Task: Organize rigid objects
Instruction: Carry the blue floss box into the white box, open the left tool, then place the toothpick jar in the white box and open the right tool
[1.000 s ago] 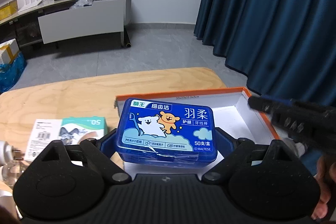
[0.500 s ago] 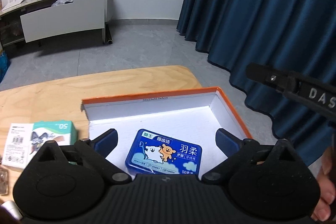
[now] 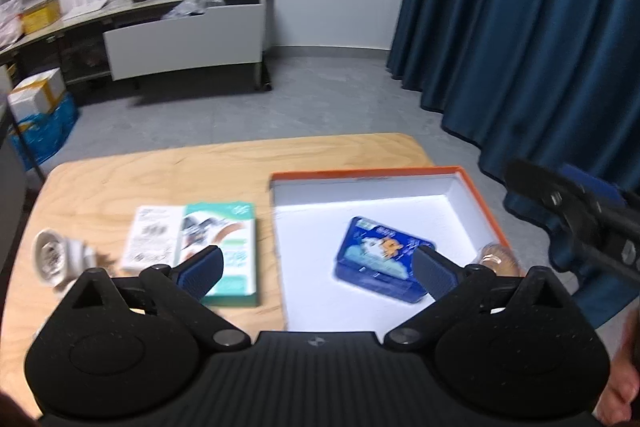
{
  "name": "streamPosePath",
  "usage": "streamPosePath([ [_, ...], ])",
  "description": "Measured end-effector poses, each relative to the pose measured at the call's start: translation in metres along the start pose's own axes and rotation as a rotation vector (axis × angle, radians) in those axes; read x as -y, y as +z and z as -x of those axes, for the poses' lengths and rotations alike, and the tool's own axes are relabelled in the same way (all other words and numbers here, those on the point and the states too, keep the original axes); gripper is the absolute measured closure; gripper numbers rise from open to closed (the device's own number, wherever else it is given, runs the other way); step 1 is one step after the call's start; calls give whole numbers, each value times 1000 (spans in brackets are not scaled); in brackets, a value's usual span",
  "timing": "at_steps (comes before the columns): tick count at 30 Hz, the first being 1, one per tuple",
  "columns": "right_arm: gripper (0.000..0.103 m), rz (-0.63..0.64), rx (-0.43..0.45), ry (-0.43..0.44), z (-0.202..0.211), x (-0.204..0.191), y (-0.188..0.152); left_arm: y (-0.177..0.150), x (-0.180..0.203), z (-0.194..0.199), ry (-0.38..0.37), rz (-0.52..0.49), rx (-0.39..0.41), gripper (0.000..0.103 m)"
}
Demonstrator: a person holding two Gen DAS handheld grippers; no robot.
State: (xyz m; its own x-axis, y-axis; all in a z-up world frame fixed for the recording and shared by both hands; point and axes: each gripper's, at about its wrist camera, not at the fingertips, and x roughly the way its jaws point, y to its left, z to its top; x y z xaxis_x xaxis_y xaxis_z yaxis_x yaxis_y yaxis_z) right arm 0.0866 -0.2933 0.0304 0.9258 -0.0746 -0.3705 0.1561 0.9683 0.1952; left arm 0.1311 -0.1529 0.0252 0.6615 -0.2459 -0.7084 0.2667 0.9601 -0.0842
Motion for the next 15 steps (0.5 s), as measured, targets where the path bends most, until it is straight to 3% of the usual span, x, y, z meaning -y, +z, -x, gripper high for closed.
streamPosePath([
  [15, 11, 28, -105, 49, 17, -66, -23, -22, -57, 41, 64, 71, 22, 0],
])
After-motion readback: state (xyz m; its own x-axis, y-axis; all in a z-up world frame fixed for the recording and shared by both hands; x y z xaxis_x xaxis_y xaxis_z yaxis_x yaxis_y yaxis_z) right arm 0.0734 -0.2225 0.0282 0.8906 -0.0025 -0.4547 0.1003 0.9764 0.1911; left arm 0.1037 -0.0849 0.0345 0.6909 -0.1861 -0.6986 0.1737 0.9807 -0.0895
